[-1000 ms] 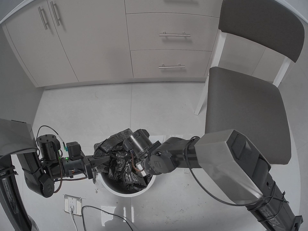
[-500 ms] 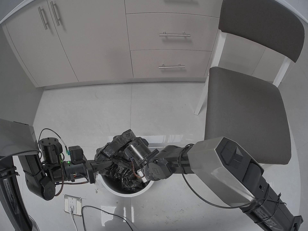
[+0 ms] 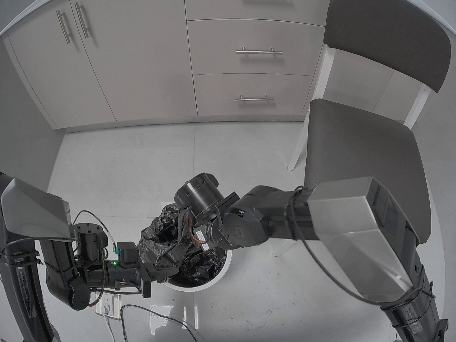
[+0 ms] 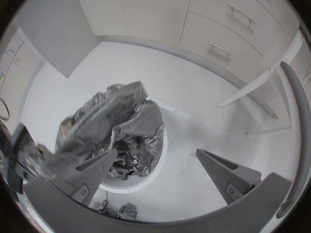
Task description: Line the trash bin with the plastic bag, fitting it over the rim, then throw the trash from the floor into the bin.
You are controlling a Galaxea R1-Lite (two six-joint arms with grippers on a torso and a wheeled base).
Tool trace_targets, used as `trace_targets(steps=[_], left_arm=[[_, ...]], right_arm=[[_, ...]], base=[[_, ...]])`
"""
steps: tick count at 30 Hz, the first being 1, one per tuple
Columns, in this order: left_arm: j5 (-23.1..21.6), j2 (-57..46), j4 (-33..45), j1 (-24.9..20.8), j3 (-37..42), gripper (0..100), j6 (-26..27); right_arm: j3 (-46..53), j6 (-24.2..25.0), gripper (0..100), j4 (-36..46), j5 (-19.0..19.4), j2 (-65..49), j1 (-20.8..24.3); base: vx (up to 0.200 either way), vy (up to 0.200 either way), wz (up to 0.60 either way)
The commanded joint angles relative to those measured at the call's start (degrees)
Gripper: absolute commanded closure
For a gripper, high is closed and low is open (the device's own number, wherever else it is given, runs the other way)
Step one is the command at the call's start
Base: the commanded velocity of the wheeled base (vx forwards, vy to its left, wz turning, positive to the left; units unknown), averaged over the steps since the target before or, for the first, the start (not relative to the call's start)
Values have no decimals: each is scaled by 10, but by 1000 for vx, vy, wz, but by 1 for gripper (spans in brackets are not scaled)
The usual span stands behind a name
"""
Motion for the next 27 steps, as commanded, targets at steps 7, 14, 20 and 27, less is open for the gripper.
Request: trace_targets(steps=[7,14,20,27], left_arm=[[21,89,-23,-39,9,100,42],[22,94,-24,-72,8,100,45],[23,100,-24,-82,7,100,45],[23,103,-24,-82,11,100,45]], right_arm=[[0,3,0,2,1,-51,-30],[0,5,0,3,1,-34,5],[0,6,0,14,1,3,27],[0,6,0,13,1,42,29]], base=[[0,0,0],[0,0,0],[0,0,0],[0,0,0]])
